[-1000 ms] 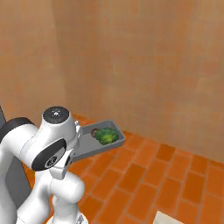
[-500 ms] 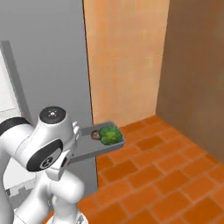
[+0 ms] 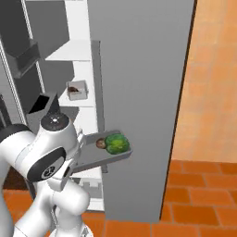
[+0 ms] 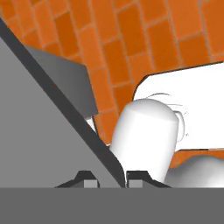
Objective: Take the meat container that has the chicken drumstick and place it on the second highest rack of the freezer. Then take the vegetable container that has the broccoli and mushroom and place it on the highest rack of the freezer.
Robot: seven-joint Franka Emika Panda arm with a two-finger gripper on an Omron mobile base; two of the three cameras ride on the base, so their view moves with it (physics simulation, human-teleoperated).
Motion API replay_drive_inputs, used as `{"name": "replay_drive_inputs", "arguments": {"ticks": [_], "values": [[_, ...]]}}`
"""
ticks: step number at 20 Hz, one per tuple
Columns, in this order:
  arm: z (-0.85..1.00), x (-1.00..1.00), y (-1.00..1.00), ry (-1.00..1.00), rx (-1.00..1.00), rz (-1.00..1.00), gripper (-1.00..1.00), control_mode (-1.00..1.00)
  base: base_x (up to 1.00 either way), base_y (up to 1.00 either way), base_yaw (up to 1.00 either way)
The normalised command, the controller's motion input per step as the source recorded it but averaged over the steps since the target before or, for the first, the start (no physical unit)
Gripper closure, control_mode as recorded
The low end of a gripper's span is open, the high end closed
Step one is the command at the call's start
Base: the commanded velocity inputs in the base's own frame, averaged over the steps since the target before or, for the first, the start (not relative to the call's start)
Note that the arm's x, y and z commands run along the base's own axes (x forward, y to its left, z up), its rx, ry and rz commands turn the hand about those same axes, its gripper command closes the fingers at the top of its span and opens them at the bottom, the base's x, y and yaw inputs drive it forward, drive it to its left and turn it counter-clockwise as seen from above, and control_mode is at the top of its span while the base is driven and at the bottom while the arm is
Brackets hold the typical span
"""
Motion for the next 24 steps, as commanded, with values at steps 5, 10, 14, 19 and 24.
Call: {"name": "replay_drive_inputs", "arguments": {"ticks": [5, 10, 14, 19, 24], "values": [[0.00, 0.00, 0.00, 0.00, 0.00, 0.00, 1.00, 1.00, -0.14, -0.41, 0.84], [0.00, 0.00, 0.00, 0.00, 0.00, 0.00, 1.00, 1.00, -0.04, -0.97, 0.50], [0.00, 0.00, 0.00, 0.00, 0.00, 0.00, 1.00, 1.00, 0.08, -0.04, 0.05], [0.00, 0.00, 0.00, 0.00, 0.00, 0.00, 1.00, 1.00, 0.02, -0.04, 0.56], [0.00, 0.00, 0.00, 0.00, 0.00, 0.00, 1.00, 1.00, 0.42, -0.02, 0.12]]}}
